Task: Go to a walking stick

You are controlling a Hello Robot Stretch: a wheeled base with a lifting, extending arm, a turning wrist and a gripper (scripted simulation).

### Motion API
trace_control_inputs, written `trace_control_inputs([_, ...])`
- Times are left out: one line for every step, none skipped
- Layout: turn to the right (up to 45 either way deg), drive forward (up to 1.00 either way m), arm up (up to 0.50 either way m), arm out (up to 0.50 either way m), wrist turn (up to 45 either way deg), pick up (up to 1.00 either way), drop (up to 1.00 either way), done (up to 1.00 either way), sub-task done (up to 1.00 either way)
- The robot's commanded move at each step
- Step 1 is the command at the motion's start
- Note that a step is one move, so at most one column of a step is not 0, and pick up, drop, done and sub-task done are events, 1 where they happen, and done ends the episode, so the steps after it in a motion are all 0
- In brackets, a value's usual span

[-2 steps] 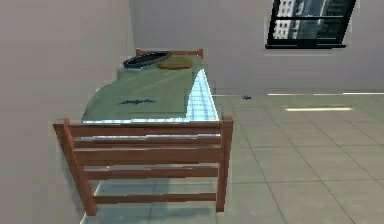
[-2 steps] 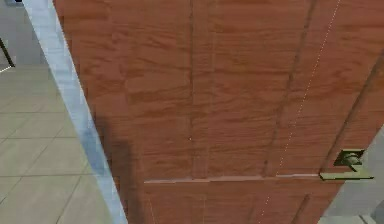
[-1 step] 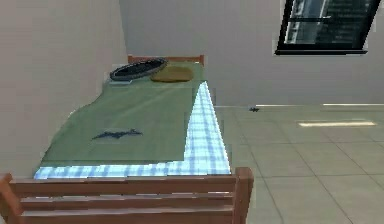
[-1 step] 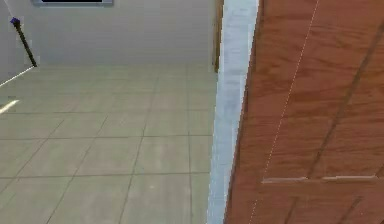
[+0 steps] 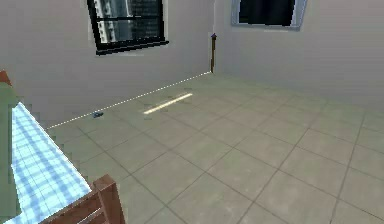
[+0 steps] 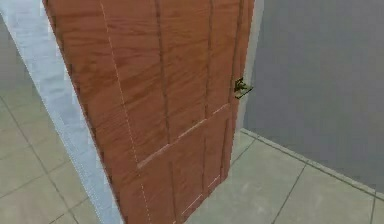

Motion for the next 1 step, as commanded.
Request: trace_control_inputs([9.0, 0.0, 0.0, 0.0, 0.0, 0.0, 0.0, 0.0, 0.0])
